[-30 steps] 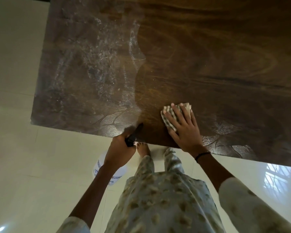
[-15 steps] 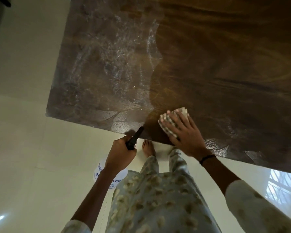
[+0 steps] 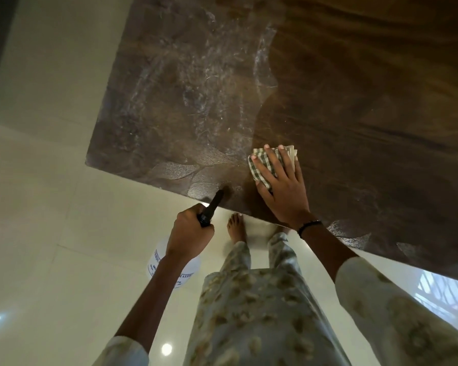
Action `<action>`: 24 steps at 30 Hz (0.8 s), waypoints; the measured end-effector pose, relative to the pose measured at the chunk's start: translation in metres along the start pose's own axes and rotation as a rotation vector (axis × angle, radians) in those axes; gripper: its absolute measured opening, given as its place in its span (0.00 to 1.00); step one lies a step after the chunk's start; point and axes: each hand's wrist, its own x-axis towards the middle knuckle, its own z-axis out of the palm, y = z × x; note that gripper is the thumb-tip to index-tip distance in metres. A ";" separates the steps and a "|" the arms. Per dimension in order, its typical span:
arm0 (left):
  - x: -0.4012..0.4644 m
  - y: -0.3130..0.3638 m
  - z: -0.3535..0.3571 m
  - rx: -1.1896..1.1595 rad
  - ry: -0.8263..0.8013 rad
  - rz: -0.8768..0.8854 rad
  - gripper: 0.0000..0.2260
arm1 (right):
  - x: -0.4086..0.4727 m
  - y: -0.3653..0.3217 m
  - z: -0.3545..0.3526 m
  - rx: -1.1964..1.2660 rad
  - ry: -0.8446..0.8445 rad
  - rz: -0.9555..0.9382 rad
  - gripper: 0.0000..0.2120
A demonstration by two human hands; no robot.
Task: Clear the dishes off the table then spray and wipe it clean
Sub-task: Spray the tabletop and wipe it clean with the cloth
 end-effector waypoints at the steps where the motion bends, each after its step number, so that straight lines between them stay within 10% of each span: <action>1: 0.001 0.001 -0.001 -0.008 0.013 0.000 0.03 | 0.002 -0.004 0.001 0.005 0.005 0.019 0.26; 7: 0.006 0.005 -0.016 -0.032 0.121 -0.020 0.04 | 0.031 -0.058 0.010 0.049 0.018 0.031 0.26; 16: 0.016 0.006 -0.039 -0.101 0.051 0.023 0.10 | -0.022 -0.045 0.015 -0.089 -0.100 -0.462 0.26; 24: 0.025 0.009 -0.055 -0.126 0.059 0.037 0.12 | 0.051 -0.065 0.005 -0.013 -0.013 -0.075 0.25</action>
